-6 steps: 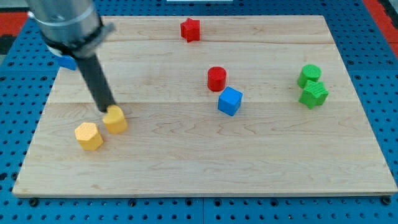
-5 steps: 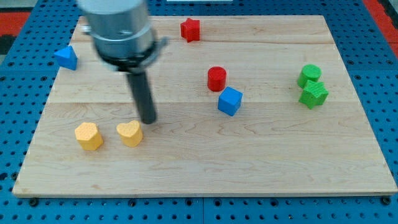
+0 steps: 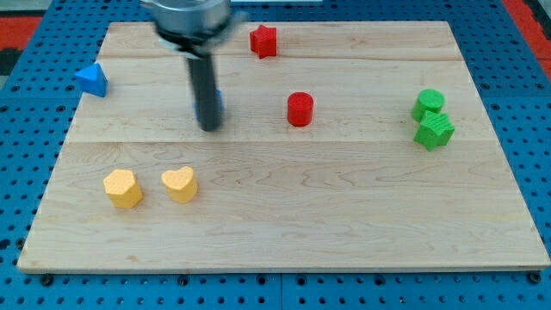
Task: Slide the blue cube slightly left
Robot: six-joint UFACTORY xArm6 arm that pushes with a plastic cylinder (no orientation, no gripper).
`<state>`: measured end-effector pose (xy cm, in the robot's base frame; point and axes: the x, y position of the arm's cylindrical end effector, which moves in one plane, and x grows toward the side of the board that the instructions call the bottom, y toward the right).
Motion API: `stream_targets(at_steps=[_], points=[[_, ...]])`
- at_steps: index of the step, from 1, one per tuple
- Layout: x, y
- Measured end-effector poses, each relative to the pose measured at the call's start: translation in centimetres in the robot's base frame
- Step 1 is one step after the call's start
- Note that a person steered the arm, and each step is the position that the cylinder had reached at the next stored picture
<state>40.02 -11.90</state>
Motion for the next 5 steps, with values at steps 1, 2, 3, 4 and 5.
stream_targets(at_steps=[1, 2, 3, 4, 5], points=[[-0.9, 5.2], [-2.7, 5.5], [-2.7, 3.2], [-2.7, -1.4], [-2.7, -0.4]])
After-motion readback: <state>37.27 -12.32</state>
